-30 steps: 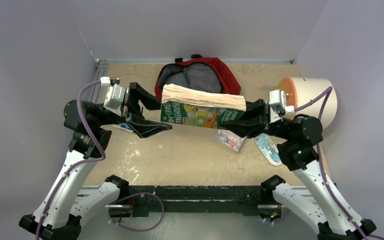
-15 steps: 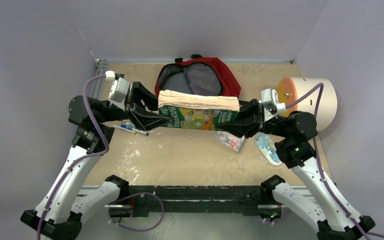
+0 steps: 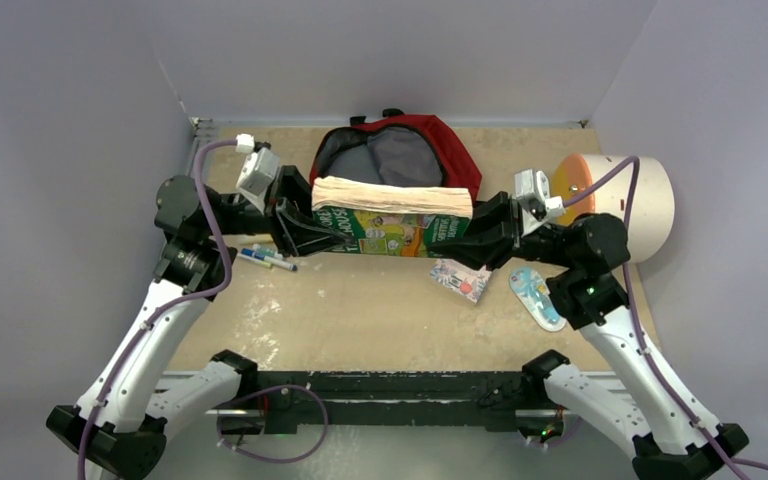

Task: Pack the student bag
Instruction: Pick up the book from the center of the board, then place the book in the student bag.

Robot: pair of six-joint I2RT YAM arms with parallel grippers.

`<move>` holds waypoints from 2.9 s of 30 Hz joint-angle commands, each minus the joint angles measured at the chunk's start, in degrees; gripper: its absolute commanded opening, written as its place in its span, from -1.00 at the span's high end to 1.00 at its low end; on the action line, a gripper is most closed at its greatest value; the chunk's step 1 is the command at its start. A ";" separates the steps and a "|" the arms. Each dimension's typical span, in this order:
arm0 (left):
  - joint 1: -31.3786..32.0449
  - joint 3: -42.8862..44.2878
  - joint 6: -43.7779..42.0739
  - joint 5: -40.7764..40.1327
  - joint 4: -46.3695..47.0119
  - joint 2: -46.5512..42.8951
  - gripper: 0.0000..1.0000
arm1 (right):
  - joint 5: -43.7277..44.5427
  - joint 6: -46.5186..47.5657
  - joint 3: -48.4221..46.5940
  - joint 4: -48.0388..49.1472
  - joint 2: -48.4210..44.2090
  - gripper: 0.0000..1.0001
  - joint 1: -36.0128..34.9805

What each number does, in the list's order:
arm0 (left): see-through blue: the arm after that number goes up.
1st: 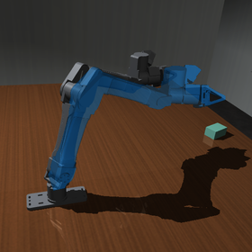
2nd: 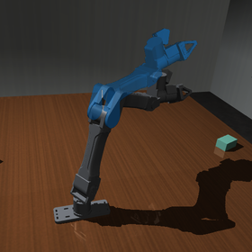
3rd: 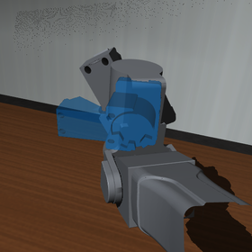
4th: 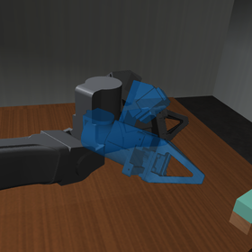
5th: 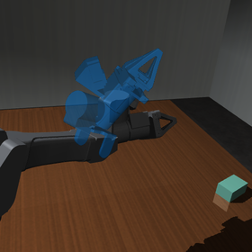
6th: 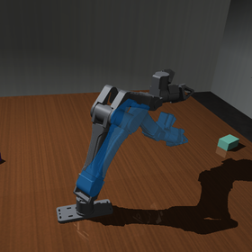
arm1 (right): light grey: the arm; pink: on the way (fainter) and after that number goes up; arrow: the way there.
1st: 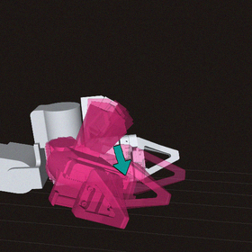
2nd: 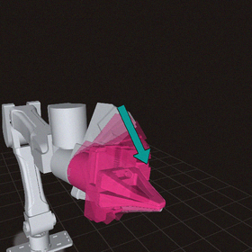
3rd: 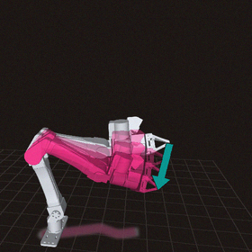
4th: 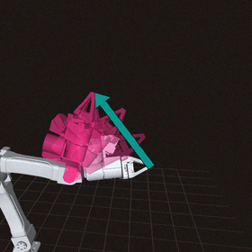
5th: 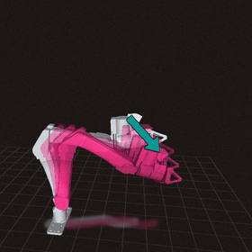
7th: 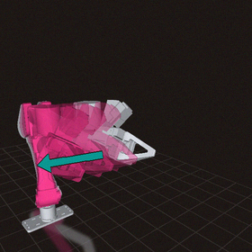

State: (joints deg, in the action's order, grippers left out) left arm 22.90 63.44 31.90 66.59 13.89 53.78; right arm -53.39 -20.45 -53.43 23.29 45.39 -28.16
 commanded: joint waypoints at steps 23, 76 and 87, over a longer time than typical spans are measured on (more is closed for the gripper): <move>-0.37 12.45 -1.42 -13.02 -27.62 8.55 1.00 | 20.35 1.43 -5.54 -4.72 1.40 -0.27 -0.16; -20.08 2.32 7.12 -36.95 -44.58 5.98 1.00 | 98.25 22.32 -60.03 -30.46 90.98 -0.53 -11.78; -20.08 -0.69 8.93 -34.86 -41.24 6.02 1.00 | 100.41 24.90 -59.89 -26.92 93.00 0.07 -11.74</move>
State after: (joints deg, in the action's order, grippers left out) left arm 3.01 61.87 39.62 29.12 -35.14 60.80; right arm 43.64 3.36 -112.77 -6.37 140.18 -40.10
